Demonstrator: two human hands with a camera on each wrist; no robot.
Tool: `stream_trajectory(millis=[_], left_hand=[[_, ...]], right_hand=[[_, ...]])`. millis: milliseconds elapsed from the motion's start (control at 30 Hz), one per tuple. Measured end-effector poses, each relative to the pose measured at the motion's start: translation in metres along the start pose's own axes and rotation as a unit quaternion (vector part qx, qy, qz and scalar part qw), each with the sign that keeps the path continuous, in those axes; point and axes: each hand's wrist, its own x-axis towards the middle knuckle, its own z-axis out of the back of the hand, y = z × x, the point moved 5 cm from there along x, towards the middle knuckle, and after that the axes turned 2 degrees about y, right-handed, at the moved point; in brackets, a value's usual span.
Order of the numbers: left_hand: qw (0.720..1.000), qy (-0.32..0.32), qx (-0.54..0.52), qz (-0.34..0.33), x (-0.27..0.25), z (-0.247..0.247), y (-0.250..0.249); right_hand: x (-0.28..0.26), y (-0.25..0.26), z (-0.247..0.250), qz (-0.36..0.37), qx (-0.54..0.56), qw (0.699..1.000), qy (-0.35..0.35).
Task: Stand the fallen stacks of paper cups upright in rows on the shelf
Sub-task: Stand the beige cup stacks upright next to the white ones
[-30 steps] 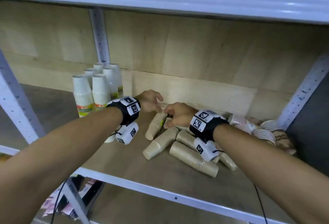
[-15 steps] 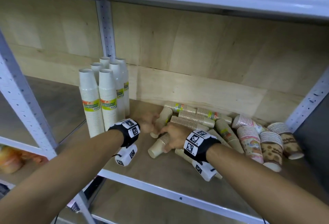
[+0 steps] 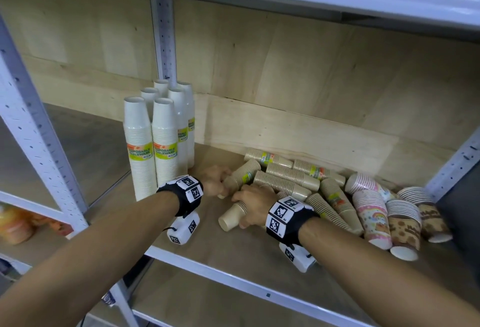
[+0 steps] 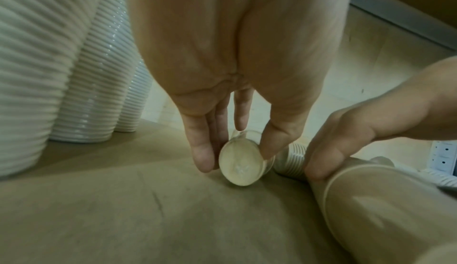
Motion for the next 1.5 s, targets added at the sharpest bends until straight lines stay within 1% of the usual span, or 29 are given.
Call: stream_trajectory(millis=[200, 333, 467, 600, 667, 800, 967, 1067, 1367, 1500], left_hand=[[1.000, -0.014, 0.003, -0.005, 0.003, -0.004, 0.005], [0.999, -0.031, 0.011, 0.002, 0.002, 0.002, 0.006], [0.998, -0.059, 0.025, 0.000, -0.002, 0.021, 0.002], [0.993, -0.102, 0.050, 0.007, -0.011, 0.053, -0.014], [0.991, -0.129, 0.035, 0.011, -0.015, 0.072, -0.025], [0.987, -0.160, 0.008, 0.005, -0.021, 0.101, -0.041], [0.987, -0.157, 0.032, 0.008, -0.030, 0.116, -0.053], [0.987, -0.155, 0.040, 0.011, -0.034, 0.116, -0.055], [0.991, -0.126, 0.035, -0.007, -0.036, 0.100, -0.058], [0.991, -0.125, 0.039, -0.026, -0.038, 0.099, -0.062]], right_hand=[[0.002, 0.011, -0.003, 0.020, -0.039, 0.999, 0.012], [0.002, 0.011, 0.002, 0.024, -0.026, 0.999, 0.011], [0.002, 0.010, 0.017, 0.013, 0.058, 0.998, -0.009], [0.001, 0.009, 0.041, 0.015, 0.132, 0.991, -0.033], [-0.001, 0.007, 0.056, 0.015, 0.162, 0.985, -0.060], [-0.002, -0.003, 0.080, -0.017, 0.231, 0.967, -0.105], [0.002, -0.018, 0.094, -0.068, 0.289, 0.944, -0.140], [0.005, -0.020, 0.096, -0.086, 0.297, 0.938, -0.154], [0.013, -0.018, 0.084, -0.124, 0.286, 0.942, -0.126], [0.016, -0.019, 0.079, -0.123, 0.281, 0.943, -0.127]])
